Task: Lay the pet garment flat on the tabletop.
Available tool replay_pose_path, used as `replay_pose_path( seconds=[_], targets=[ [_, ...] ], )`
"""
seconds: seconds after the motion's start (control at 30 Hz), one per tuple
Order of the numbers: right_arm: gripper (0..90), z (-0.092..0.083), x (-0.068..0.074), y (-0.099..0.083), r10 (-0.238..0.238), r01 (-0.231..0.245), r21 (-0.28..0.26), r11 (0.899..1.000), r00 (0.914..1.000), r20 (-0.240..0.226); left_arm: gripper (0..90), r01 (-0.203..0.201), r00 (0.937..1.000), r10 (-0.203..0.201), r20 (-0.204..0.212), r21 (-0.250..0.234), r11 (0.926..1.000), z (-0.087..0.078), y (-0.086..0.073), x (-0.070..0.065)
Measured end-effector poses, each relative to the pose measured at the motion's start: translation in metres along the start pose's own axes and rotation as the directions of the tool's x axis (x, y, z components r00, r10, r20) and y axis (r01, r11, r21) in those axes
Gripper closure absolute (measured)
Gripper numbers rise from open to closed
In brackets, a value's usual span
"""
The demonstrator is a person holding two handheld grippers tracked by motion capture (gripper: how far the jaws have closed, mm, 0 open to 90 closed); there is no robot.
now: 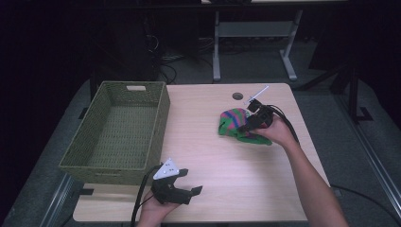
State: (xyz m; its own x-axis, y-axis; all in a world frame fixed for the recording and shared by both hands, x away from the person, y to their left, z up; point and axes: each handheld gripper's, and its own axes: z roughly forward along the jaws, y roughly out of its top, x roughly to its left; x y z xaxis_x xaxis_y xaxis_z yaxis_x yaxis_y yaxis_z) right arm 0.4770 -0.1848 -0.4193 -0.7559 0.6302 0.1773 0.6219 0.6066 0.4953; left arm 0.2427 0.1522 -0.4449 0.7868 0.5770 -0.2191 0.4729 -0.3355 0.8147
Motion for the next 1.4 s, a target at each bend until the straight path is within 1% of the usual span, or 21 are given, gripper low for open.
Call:
replay_pose_path(
  seconds=[0.07,0.13,0.17,0.2,0.37,0.4,0.43,0.47,0.53,0.6,0.67,0.77,0.9,1.1,1.27,1.33,1.4],
  targets=[
    [21.6,0.008,-0.003,0.000,0.017,-0.017,0.024,1.000,0.9998,0.011,16.5,-0.001,1.0000,0.001,0.000,0.001,1.0000,0.000,0.000,-0.001],
    [22.4,0.014,-0.007,-0.002,0.042,-0.042,0.027,0.999,0.9991,0.009,16.5,-0.003,1.0000,0.003,0.003,0.004,1.0000,0.001,0.000,-0.001],
    [22.7,0.016,-0.008,-0.003,0.061,-0.061,0.031,0.998,0.9981,0.012,16.5,-0.002,1.0000,0.002,0.004,0.004,1.0000,0.001,0.000,-0.001],
    [23.3,0.019,-0.009,-0.003,0.069,-0.070,0.034,0.997,0.9973,0.023,16.4,-0.003,1.0000,0.003,0.005,0.005,1.0000,0.001,0.000,-0.001],
    [28.3,0.023,-0.012,-0.007,0.108,-0.109,0.019,0.994,0.9931,0.046,16.5,0.001,1.0000,-0.001,0.005,0.001,1.0000,0.001,0.000,-0.001],
    [29.9,0.023,-0.011,-0.007,0.103,-0.104,0.020,0.994,0.9930,0.059,16.5,0.001,1.0000,-0.001,0.005,0.001,1.0000,0.001,0.000,-0.001],
    [29.9,0.023,-0.011,-0.007,0.103,-0.104,0.020,0.994,0.9930,0.059,16.5,0.000,1.0000,0.000,0.007,0.001,1.0000,0.001,0.000,-0.001],
    [31.6,0.024,-0.008,-0.006,0.086,-0.089,0.029,0.996,0.9922,0.090,16.5,-0.005,1.0000,0.005,0.006,0.005,1.0000,0.001,0.000,-0.001],
    [32.3,0.027,-0.003,-0.006,0.058,-0.064,0.040,0.997,0.9898,0.130,16.5,-0.004,1.0000,0.004,0.007,0.006,1.0000,0.002,0.000,-0.002],
    [33.3,0.029,0.003,-0.005,0.020,-0.031,0.059,0.998,0.9847,0.173,16.5,-0.006,1.0000,0.006,0.007,0.007,1.0000,0.003,0.000,-0.003],
    [35.0,0.030,0.006,-0.004,0.001,-0.015,0.072,0.997,0.9810,0.194,16.4,-0.009,0.9999,0.009,0.007,0.009,0.9999,0.003,0.000,-0.003],
    [39.6,0.030,0.007,-0.004,0.005,-0.020,0.070,0.997,0.9790,0.204,16.5,-0.006,0.9999,0.006,0.008,0.008,1.0000,0.003,0.000,-0.003],
    [50.1,0.029,0.007,-0.005,0.005,-0.020,0.070,0.997,0.9765,0.216,16.4,-0.008,0.9999,0.008,0.006,0.009,0.9999,0.003,0.000,-0.002],
    [66.7,0.028,0.009,-0.004,-0.001,-0.017,0.074,0.997,0.9703,0.242,16.5,-0.009,0.9999,0.009,0.006,0.011,0.9999,0.003,0.000,-0.003],
    [73.0,0.026,0.008,-0.003,0.019,-0.037,0.070,0.997,0.9709,0.239,16.5,-0.004,1.0000,0.004,0.004,0.008,1.0000,0.001,0.000,-0.001],
    [73.9,0.025,0.008,-0.002,0.029,-0.046,0.069,0.997,0.9715,0.235,16.5,-0.005,1.0000,0.005,0.002,0.007,1.0000,0.001,0.000,-0.001],
    [74.3,0.023,0.007,-0.003,0.042,-0.056,0.058,0.997,0.9742,0.222,16.5,-0.002,1.0000,0.002,0.002,0.007,1.0000,0.001,0.000,-0.001]
  ],
)
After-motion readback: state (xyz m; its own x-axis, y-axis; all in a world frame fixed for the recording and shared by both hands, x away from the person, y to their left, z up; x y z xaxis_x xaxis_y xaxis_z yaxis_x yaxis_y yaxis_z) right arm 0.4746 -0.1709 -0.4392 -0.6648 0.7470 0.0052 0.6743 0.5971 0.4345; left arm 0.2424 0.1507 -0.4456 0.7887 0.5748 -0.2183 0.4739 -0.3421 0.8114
